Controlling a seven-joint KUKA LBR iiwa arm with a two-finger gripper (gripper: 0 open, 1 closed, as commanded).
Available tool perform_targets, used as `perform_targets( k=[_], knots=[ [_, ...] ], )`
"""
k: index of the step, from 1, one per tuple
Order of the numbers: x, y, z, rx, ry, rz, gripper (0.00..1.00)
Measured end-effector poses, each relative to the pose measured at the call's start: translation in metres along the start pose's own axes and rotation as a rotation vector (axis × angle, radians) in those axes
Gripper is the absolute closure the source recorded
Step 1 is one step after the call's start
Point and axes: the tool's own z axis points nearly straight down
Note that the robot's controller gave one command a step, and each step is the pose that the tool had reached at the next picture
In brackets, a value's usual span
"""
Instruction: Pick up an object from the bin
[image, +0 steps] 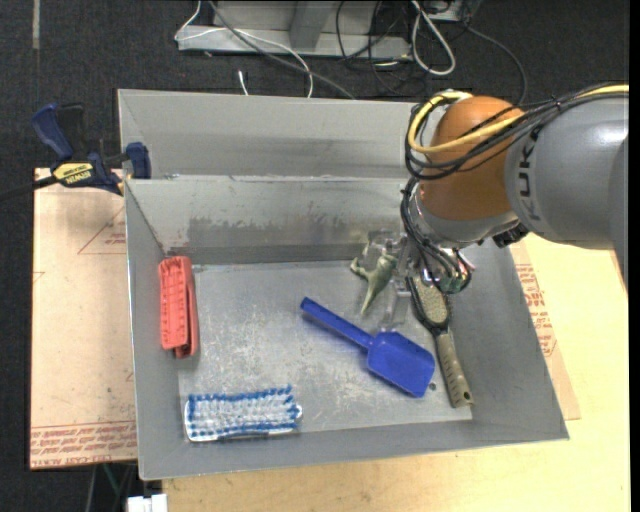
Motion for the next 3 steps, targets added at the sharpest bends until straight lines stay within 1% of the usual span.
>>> perform_targets(
  k=[1,2,3],
  knots=[
    [0.018,0.032,0.067,-0.001,-0.001,0.097,0.00],
    [0.016,0.035,0.067,0.000,-0.008,0.155,0.00],
    [0.028,0.059,0.067,-0.003,-0.007,0.201,0.00]
  ],
)
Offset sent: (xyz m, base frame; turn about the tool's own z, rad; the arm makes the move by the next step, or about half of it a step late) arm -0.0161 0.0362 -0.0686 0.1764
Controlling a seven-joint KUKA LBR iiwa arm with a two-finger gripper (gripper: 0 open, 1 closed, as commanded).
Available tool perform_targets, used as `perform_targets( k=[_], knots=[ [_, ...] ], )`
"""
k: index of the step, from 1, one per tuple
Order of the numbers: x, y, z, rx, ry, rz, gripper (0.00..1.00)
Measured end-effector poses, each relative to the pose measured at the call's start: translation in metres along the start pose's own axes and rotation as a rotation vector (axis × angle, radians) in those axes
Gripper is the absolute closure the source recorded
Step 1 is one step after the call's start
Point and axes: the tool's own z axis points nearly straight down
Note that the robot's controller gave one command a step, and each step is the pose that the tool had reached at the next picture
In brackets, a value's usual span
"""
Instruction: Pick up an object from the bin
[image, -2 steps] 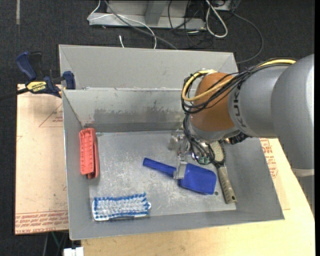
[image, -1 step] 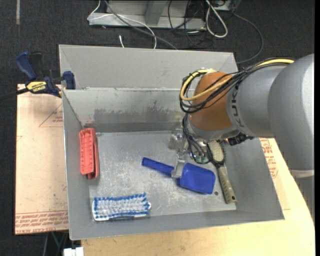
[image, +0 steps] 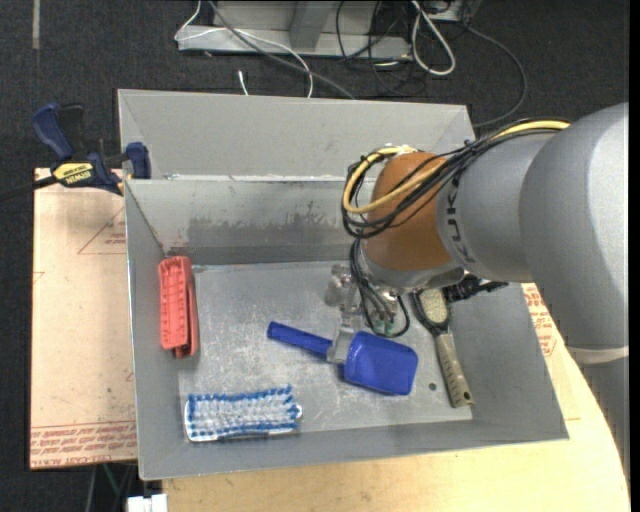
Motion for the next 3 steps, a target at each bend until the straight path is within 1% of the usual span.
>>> perform_targets(
  k=[1,2,3],
  knots=[
    [0.004,-0.002,0.000,0.000,-0.008,0.049,0.00],
    [0.016,0.021,-0.001,-0.003,-0.002,0.150,1.00],
    [0.016,0.021,-0.001,-0.003,-0.003,0.150,1.00]
  ],
)
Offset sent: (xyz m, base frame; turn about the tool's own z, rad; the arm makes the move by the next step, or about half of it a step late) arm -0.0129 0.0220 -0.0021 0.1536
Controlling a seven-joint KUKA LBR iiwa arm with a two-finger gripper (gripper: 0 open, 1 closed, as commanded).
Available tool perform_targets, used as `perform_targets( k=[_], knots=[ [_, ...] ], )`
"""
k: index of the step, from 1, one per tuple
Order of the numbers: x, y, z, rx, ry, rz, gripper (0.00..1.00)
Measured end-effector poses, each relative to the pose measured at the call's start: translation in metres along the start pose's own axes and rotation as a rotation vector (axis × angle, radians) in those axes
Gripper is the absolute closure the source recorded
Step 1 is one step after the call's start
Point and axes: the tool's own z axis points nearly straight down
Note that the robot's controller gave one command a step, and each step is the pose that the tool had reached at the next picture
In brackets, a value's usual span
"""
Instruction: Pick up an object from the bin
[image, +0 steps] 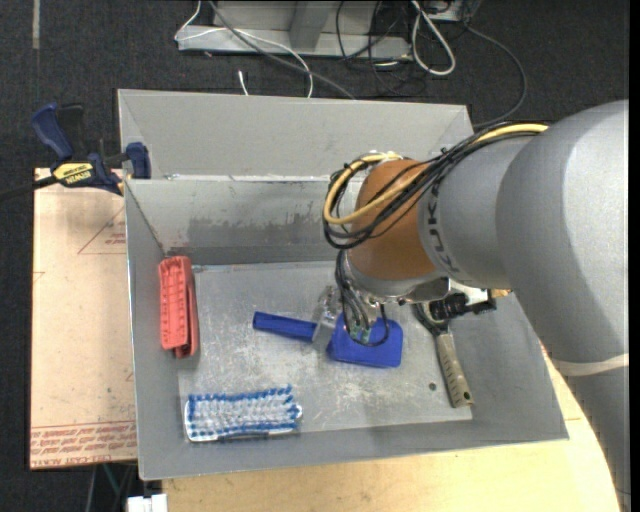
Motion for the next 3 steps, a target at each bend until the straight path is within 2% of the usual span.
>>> perform_targets(
  k=[1,2,3],
  knots=[
    [0.003,-0.001,-0.020,0.004,0.009,-0.001,1.00],
    [0.001,0.000,-0.075,0.001,0.004,-0.002,1.00],
    [0.000,0.001,-0.103,0.001,0.003,-0.004,1.00]
  ],
)
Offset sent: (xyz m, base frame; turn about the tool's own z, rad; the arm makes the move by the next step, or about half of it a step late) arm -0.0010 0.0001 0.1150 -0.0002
